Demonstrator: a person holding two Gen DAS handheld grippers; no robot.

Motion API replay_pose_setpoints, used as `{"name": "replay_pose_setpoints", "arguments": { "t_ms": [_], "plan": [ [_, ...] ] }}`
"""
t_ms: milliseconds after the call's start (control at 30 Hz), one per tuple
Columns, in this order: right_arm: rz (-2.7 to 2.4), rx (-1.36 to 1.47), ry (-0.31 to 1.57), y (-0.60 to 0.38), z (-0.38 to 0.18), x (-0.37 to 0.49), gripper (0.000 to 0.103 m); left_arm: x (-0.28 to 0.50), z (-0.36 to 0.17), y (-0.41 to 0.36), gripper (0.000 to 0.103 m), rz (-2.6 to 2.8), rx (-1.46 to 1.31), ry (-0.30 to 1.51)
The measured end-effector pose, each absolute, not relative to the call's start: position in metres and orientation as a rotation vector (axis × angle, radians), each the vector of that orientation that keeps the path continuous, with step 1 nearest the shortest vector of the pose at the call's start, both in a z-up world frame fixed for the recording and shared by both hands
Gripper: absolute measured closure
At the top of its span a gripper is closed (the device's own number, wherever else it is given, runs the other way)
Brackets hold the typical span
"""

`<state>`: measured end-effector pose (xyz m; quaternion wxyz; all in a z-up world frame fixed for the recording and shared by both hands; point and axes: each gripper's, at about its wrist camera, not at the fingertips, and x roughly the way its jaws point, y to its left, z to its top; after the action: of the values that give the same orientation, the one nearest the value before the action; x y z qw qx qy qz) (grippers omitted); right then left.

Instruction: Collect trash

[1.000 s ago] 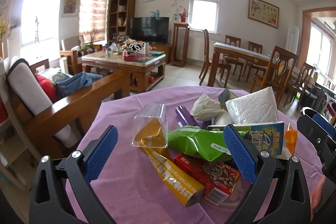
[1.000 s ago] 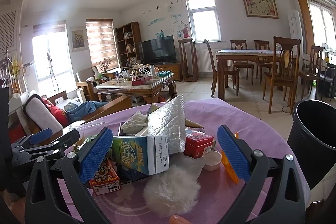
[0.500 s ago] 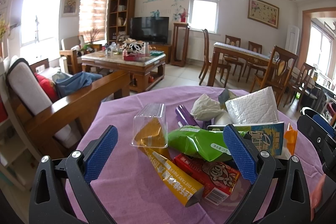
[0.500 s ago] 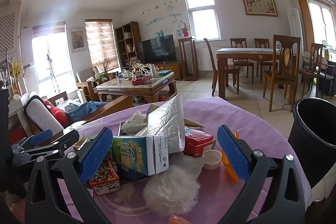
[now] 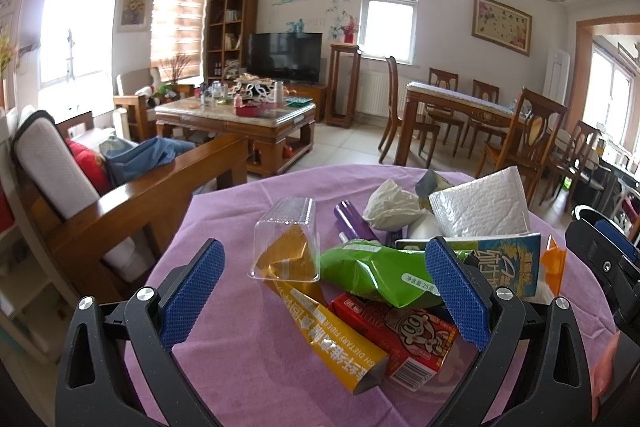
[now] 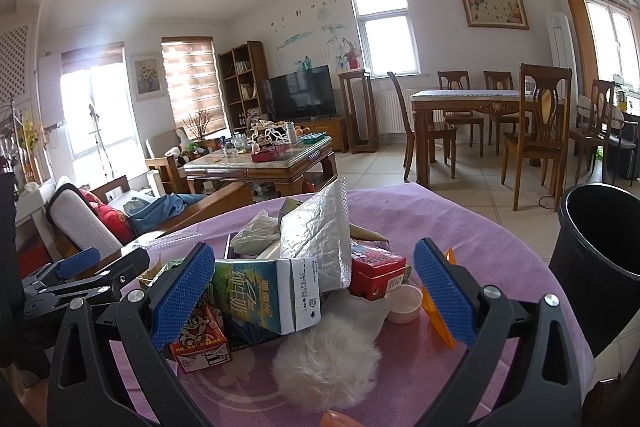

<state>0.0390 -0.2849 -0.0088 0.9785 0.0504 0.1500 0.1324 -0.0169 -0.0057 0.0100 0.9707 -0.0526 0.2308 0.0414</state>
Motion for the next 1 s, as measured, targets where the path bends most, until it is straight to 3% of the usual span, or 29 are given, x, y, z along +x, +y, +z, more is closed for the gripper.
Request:
{"name": "replay_pose_setpoints", "arguments": {
  "t_ms": [400,600,767,1000],
  "plan": [
    [0.264,0.126,0.314,-0.287,-0.007,0.037,0.005,-0.019,0.012,0.001,0.004,0.095,-0.151,0.451],
    [0.317,0.143,0.337,-0.293,-0.007,0.040,0.005,-0.015,0.008,0.065,0.004,-0.082,-0.284,0.553],
    [0.414,0.190,0.446,-0.284,0.022,0.075,0.005,0.017,-0.013,0.122,0.004,-0.316,-0.523,0.724],
    [0.460,0.108,0.657,-0.213,0.017,0.132,0.005,0.084,-0.018,0.096,0.004,-0.369,-0.431,0.800]
  ]
}}
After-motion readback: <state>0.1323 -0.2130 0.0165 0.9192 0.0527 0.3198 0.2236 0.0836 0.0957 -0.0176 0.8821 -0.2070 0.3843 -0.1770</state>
